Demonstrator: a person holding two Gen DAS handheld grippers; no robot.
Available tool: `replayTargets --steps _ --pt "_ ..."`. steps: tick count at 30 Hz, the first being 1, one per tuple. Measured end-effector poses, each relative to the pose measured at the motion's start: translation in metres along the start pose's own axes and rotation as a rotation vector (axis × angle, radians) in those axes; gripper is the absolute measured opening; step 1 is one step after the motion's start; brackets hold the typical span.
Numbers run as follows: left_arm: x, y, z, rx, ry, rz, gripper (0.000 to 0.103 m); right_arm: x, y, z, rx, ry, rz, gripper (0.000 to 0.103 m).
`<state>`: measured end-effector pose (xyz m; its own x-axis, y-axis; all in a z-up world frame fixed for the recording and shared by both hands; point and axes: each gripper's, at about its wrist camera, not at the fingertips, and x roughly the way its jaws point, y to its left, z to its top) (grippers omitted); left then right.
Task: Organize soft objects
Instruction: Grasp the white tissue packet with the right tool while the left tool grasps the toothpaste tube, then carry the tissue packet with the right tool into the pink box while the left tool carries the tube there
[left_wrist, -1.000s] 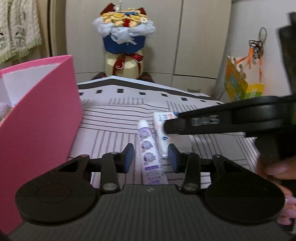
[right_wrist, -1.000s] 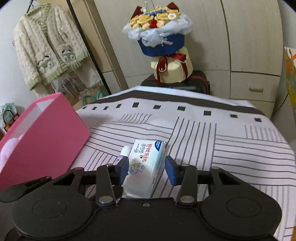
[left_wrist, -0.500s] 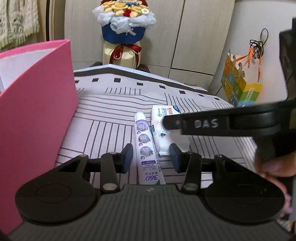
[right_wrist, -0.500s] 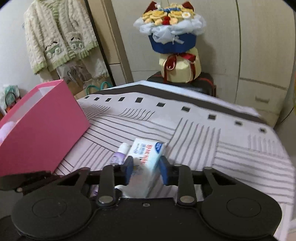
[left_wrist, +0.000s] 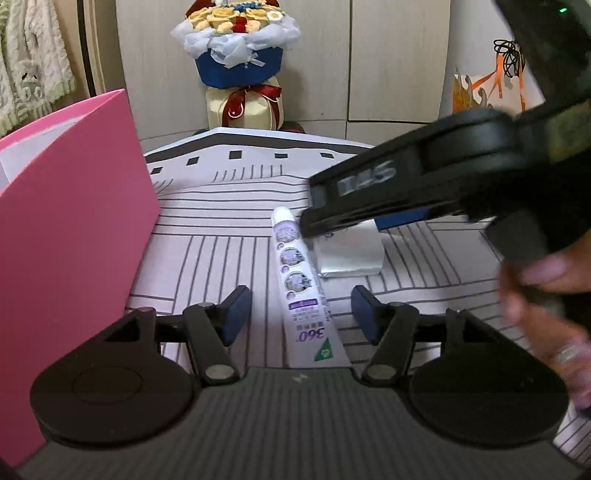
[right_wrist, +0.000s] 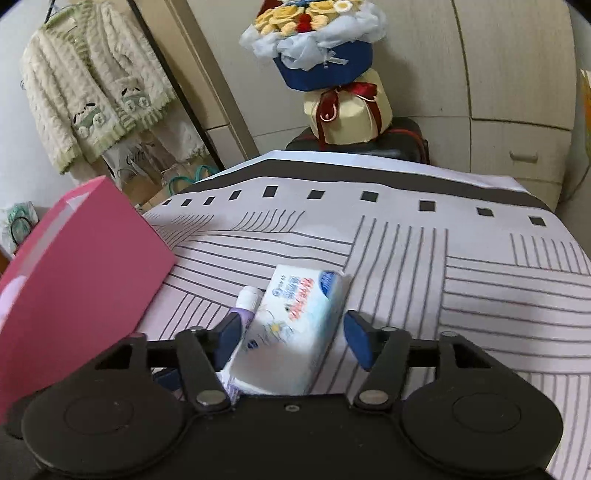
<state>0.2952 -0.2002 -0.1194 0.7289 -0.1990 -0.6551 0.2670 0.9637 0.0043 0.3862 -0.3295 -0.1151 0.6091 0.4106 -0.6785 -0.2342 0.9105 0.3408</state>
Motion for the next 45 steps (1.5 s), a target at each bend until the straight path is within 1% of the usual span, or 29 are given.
replayTargets --steps 1,2,3,4,5,6,9,10,12,13,15,16,17,18,19,22,25,28,33,38,43,45 --pt "0.001 0.0 0.0 -0.002 -0.004 0.001 0.06 0.001 0.002 0.0 -0.016 -0.005 -0.008 0.069" --pt "0.002 0.001 0.0 -0.009 -0.012 0.004 0.056 0.001 0.004 -0.001 -0.037 -0.007 -0.017 0.068" --pt "0.002 0.003 0.0 -0.017 -0.019 0.002 0.053 0.0 0.006 -0.002 -0.065 -0.006 -0.031 0.064" --pt "0.001 0.004 0.0 -0.022 -0.02 -0.001 0.035 -0.003 0.007 -0.003 -0.089 -0.007 -0.035 0.055" --pt "0.001 0.005 0.0 -0.021 -0.017 0.002 0.026 -0.005 0.007 -0.004 -0.105 -0.007 -0.032 0.054" --pt "0.001 0.005 0.0 -0.016 -0.017 0.01 0.026 -0.008 0.006 -0.005 -0.118 -0.006 -0.033 0.052" --pt "0.002 0.008 0.001 -0.028 -0.017 -0.003 0.026 -0.013 0.002 -0.006 -0.137 -0.012 -0.051 0.052" --pt "0.002 0.008 0.001 -0.029 -0.018 -0.001 0.026 -0.013 0.001 -0.006 -0.133 -0.01 -0.058 0.056" --pt "0.004 0.006 0.001 -0.03 -0.025 0.013 0.027 -0.009 0.001 -0.006 -0.128 0.002 -0.066 0.06" --pt "0.005 0.005 0.001 -0.028 -0.029 0.02 0.027 -0.005 0.003 -0.007 -0.145 0.006 -0.079 0.061" --pt "0.007 0.003 0.002 -0.031 -0.028 0.035 0.027 -0.001 0.012 -0.012 -0.237 -0.018 -0.101 0.064" --pt "0.006 0.001 0.002 -0.029 -0.021 0.046 0.026 -0.001 0.01 -0.014 -0.241 -0.047 -0.088 0.063" --pt "0.007 0.0 0.004 -0.023 -0.015 0.047 0.025 -0.002 0.005 -0.015 -0.214 -0.061 -0.073 0.06" --pt "0.008 0.0 0.004 -0.019 -0.013 0.046 0.025 -0.005 0.0 -0.016 -0.195 -0.07 -0.074 0.048" --pt "0.008 0.002 0.005 -0.024 -0.015 0.042 0.025 -0.008 -0.003 -0.015 -0.183 -0.078 -0.078 0.045" --pt "0.005 0.005 0.005 -0.029 -0.018 0.042 0.024 -0.019 -0.012 -0.016 -0.142 -0.078 -0.092 0.045" --pt "-0.003 0.007 0.004 -0.031 -0.04 0.046 0.024 -0.032 -0.014 -0.024 -0.116 -0.109 -0.11 0.045" --pt "-0.014 0.011 0.003 -0.045 -0.069 0.028 0.024 -0.044 -0.015 -0.034 -0.052 -0.117 -0.112 0.045" --pt "-0.037 0.023 -0.001 -0.085 -0.119 -0.012 0.024 -0.066 -0.009 -0.055 -0.005 -0.143 -0.112 0.045" --pt "-0.057 0.034 -0.009 -0.135 -0.137 -0.074 0.024 -0.087 0.004 -0.076 0.014 -0.182 -0.141 0.045" --pt "-0.076 0.043 -0.016 -0.168 -0.14 -0.131 0.024 -0.105 0.026 -0.103 -0.013 -0.223 -0.215 0.045" --pt "-0.084 0.047 -0.02 -0.182 -0.135 -0.152 0.024 -0.11 0.032 -0.114 -0.003 -0.232 -0.225 0.045"
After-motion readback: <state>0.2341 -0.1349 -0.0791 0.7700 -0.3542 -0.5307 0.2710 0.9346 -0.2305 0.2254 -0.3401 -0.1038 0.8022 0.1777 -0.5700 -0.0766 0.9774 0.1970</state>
